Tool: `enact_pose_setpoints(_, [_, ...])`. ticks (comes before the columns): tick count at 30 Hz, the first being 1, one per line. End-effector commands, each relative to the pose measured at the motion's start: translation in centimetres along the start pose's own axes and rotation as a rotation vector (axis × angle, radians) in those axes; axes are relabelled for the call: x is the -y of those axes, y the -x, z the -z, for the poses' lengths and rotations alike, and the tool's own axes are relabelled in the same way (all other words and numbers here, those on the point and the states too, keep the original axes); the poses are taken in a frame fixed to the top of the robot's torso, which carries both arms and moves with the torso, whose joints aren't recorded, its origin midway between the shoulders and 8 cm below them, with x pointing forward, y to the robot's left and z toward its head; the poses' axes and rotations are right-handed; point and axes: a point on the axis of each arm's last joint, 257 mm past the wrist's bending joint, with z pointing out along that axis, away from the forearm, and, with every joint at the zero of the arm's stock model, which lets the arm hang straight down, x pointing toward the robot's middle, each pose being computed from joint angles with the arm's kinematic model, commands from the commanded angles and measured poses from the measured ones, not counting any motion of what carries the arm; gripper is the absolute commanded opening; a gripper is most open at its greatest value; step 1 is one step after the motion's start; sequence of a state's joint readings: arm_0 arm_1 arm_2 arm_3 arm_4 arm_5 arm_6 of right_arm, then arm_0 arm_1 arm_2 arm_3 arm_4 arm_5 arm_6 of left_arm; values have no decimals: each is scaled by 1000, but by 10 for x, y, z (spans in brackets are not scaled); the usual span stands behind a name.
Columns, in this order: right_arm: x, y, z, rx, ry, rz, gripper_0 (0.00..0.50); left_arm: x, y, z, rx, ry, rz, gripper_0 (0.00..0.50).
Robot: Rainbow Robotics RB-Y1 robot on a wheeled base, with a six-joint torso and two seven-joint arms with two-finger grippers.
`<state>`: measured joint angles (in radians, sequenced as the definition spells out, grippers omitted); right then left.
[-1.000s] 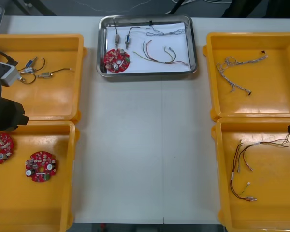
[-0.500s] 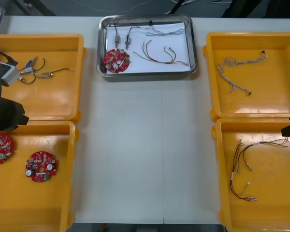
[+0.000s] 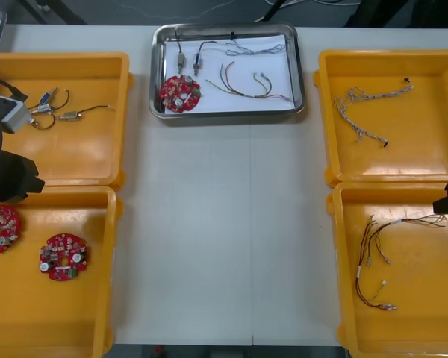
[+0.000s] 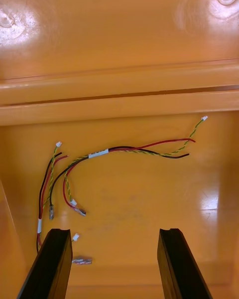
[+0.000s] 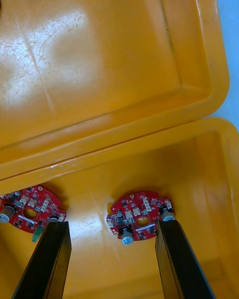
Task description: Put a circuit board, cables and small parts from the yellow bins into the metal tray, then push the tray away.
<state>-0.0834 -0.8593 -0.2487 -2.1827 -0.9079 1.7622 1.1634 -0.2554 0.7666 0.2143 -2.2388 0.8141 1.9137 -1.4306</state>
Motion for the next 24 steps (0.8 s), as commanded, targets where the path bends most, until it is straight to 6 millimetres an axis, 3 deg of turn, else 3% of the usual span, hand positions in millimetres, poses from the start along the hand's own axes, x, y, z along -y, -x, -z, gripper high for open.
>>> enact_pose_setpoints(1, [2,-8,-7,-6,-8,21,500,-15,-2,13,12,45,33,500])
enact_pose_setpoints(24, [2,-8,-7,-6,-8,21,500,-15,-2,13,12,45,33,500])
